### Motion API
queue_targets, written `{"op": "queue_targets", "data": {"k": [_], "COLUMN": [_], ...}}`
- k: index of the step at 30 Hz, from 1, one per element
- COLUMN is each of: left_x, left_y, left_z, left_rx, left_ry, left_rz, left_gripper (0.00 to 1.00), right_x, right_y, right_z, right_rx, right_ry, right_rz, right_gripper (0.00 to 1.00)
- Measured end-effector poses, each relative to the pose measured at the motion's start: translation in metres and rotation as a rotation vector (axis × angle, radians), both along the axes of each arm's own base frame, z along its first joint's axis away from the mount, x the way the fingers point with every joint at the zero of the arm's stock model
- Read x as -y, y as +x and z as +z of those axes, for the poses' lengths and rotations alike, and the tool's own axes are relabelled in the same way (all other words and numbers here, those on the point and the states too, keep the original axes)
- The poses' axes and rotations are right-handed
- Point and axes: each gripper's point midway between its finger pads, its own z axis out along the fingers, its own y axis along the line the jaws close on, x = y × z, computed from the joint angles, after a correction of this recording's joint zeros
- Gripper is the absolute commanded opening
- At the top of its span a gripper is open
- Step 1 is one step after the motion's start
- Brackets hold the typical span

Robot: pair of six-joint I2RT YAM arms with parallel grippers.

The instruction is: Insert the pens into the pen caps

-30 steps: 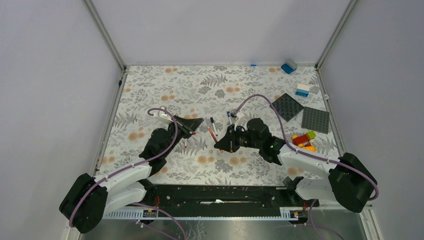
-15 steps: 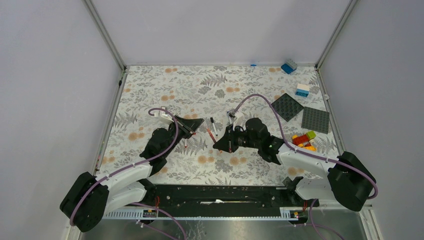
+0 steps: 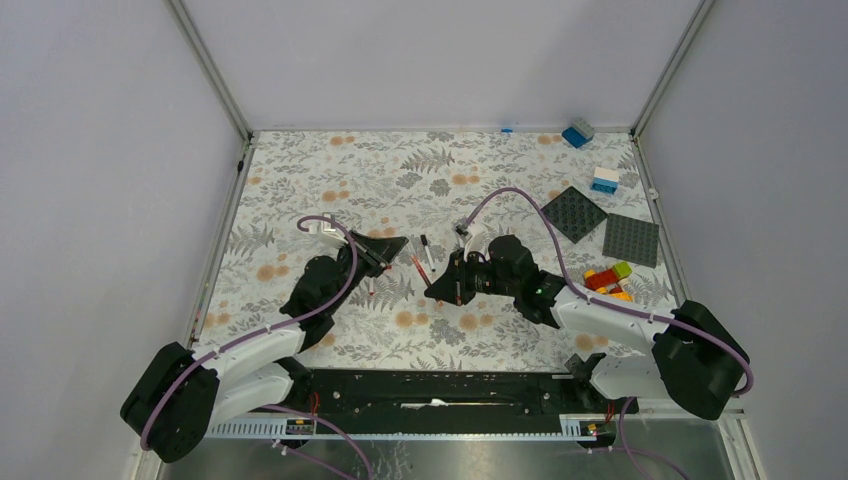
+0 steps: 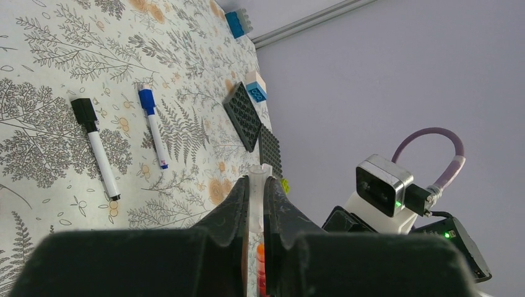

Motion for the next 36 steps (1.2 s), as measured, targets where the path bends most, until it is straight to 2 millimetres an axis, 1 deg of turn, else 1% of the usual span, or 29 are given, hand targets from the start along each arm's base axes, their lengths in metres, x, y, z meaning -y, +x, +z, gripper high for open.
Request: {"op": "queue_targets", "data": {"k": [22, 29, 36], "left_x": [0.000, 0.000, 0.000], "left_y": [0.000, 0.000, 0.000], "left_z": [0.000, 0.000, 0.001], "left_rx": [-0.002, -0.001, -0.001], "left_ry": [-0.003, -0.003, -0.004], "left_rz": [0.000, 0.000, 0.000], "left_gripper": [0.00, 0.00, 0.00], "right_x": [0.000, -0.004, -0.009], "right_y": [-0.003, 0.002, 0.007], "right_z": [-0.004, 0.001, -0.003], "right_rx": [-0.010, -0.003, -0.012], "right_ry": [-0.015, -0.011, -0.026], "right_rz": [0.002, 0.000, -0.006], "right_gripper": [0.00, 0.00, 0.00]}}
